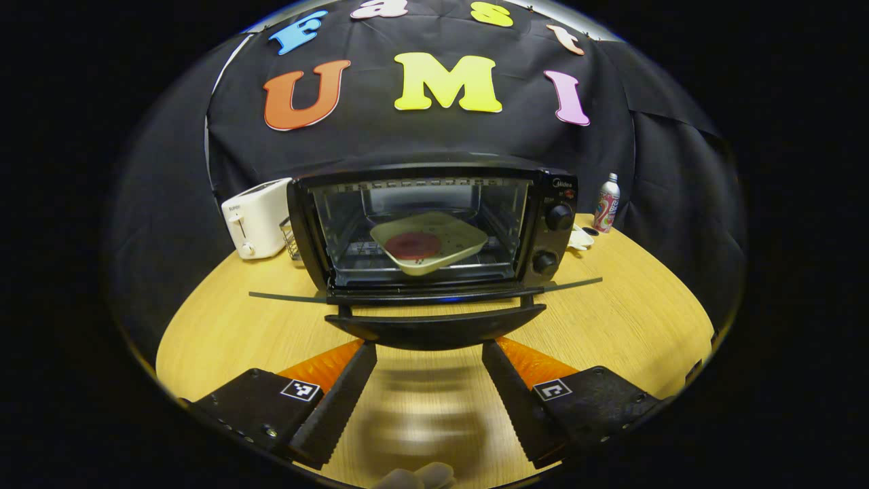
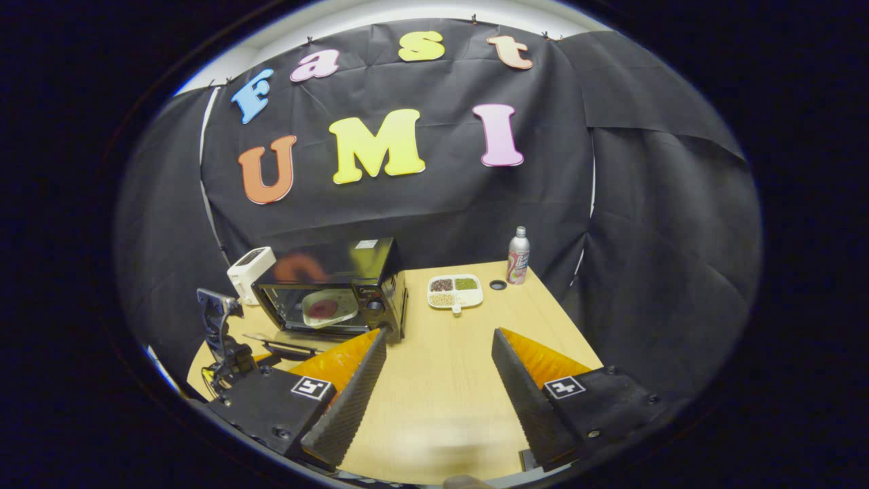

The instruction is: Open the electric oven with the left hand, put the food in, and close the electric oven.

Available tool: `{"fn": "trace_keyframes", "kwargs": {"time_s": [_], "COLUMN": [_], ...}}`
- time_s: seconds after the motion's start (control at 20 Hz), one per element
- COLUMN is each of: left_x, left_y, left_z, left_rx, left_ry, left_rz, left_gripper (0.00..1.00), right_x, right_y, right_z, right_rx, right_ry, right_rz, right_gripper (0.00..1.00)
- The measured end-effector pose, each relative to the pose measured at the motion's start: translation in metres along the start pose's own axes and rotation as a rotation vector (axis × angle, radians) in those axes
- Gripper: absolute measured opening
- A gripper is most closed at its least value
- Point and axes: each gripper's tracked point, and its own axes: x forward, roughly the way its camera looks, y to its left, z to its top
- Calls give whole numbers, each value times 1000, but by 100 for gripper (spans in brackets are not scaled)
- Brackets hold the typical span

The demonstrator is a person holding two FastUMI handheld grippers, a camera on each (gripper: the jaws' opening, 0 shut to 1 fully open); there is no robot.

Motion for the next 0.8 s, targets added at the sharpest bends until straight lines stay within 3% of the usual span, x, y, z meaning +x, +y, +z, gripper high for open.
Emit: {"fn": "trace_keyframes", "kwargs": {"time_s": [0.8], "left_x": [20], "left_y": [0], "left_z": [74], "left_rx": [26], "left_ry": [-53], "left_rz": [-2], "left_gripper": [97], "right_x": [10], "right_y": [-10], "right_z": [20], "right_rx": [25], "right_ry": [-16], "right_rz": [10], "right_gripper": [96]}}
